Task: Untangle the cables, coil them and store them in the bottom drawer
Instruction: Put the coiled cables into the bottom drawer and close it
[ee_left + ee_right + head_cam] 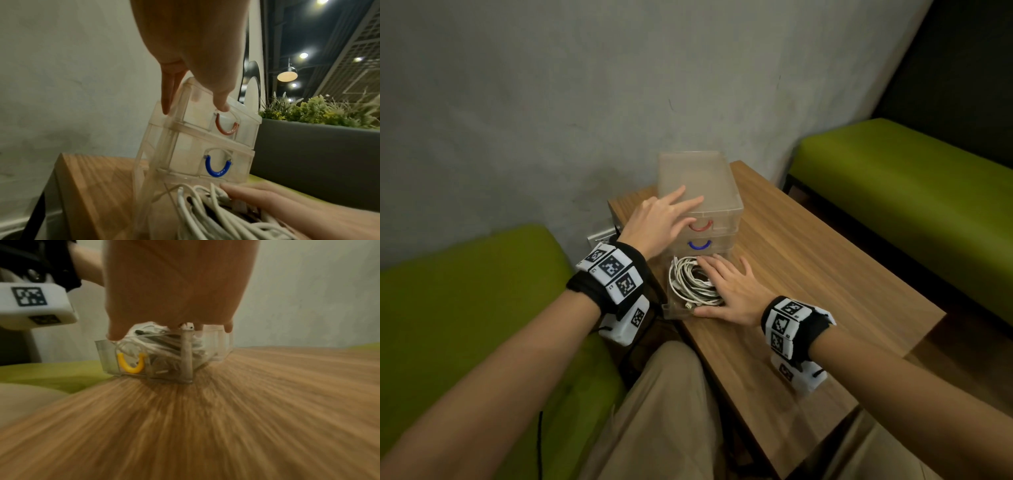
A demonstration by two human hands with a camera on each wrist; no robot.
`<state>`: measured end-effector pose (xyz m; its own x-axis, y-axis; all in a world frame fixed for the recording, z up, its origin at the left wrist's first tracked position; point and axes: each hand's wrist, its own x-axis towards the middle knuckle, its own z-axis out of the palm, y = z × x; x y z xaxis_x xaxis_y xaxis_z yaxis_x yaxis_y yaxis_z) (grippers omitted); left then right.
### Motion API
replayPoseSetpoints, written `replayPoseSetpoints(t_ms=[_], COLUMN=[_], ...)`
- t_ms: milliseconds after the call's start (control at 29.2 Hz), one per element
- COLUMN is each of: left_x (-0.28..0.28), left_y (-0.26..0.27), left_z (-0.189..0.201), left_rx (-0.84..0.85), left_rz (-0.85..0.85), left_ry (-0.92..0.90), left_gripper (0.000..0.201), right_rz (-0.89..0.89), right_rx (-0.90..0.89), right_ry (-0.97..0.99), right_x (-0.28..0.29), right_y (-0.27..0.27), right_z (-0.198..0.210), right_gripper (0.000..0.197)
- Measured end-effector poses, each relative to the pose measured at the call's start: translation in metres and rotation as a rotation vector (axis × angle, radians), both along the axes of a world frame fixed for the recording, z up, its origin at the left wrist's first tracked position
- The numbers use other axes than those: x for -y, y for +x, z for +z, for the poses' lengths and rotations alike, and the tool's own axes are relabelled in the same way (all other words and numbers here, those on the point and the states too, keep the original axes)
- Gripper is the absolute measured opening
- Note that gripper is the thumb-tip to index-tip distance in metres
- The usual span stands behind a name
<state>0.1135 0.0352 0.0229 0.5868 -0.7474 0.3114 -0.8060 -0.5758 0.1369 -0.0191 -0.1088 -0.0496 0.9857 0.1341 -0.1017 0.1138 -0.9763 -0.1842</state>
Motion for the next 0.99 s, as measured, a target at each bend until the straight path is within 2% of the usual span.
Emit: replayPoseSetpoints(t_ms=[68, 103, 205, 239, 342, 376, 479, 582, 650, 718, 787, 821, 889, 958, 992], left_x=[-0.005, -0.008, -0.013, -0.013, -0.005, -0.004, -0.002, -0.002, 0.001, 0.003, 0.002, 0.003, 0.005, 0.006, 0.007], left_y=[-0.002, -0.002, -0.010, -0.015, -0.025, -0.025, -0.019, -0.011, -0.010, -0.007, -0.003, -0.001, 0.002, 0.002, 0.003], left_z=[-0.008, -0.014, -0.031, -0.035, -0.055, -0.062, -0.077, -0.085, -0.088, -0.091, -0.091, -0.090, -0.088, -0.087, -0.087], left_rx=[-0.038, -0.110, -0.561, -0.671, -0.707, -0.755, -0.932, -0.830, -0.753, -0.732, -0.737, -0.742, -0.768, -0.789, -0.802], left_rz=[-0.040, -0.045, 0.063, 0.113, 0.263, 0.304, 0.307, 0.313, 0.310, 0.324, 0.344, 0.349, 0.350, 0.362, 0.378], left_ry=[-0.123, -0.243, -0.669, -0.704, -0.560, -0.518, -0.506, -0.501, -0.503, -0.495, -0.491, -0.492, -0.501, -0.491, -0.490], left_gripper=[0.044, 0.048, 0.086, 0.100, 0.117, 0.115, 0.085, 0.081, 0.080, 0.078, 0.077, 0.077, 0.071, 0.069, 0.072], right_rz=[0.002, 0.005, -0.006, -0.006, 0.040, 0.054, 0.061, 0.039, -0.025, -0.119, -0.260, -0.368, -0.562, -0.598, -0.583], right_rx=[-0.017, -0.019, -0.019, -0.019, -0.023, -0.029, 0.007, 0.063, 0.068, 0.135, 0.255, 0.288, 0.226, 0.089, 0.042], right_ry=[0.036, 0.031, 0.056, 0.071, 0.004, -0.028, -0.062, -0.024, 0.167, 0.280, 0.269, 0.301, 0.488, 0.659, 0.684], right_x=[0.003, 0.004, 0.004, 0.004, 0.008, 0.009, 0.011, 0.009, 0.006, 0.004, 0.002, 0.003, 0.006, 0.008, 0.009], right_y=[-0.002, -0.002, 0.001, 0.000, 0.001, 0.001, 0.003, 0.003, 0.002, 0.003, 0.005, 0.006, 0.007, 0.011, 0.013], right_z=[-0.001, 0.000, -0.003, -0.005, -0.006, -0.004, 0.000, -0.003, 0.001, 0.008, 0.008, 0.005, 0.004, 0.006, 0.009], right_gripper=[0.097, 0.097, 0.101, 0.100, 0.095, 0.094, 0.088, 0.093, 0.088, 0.070, 0.054, 0.056, 0.075, 0.087, 0.086])
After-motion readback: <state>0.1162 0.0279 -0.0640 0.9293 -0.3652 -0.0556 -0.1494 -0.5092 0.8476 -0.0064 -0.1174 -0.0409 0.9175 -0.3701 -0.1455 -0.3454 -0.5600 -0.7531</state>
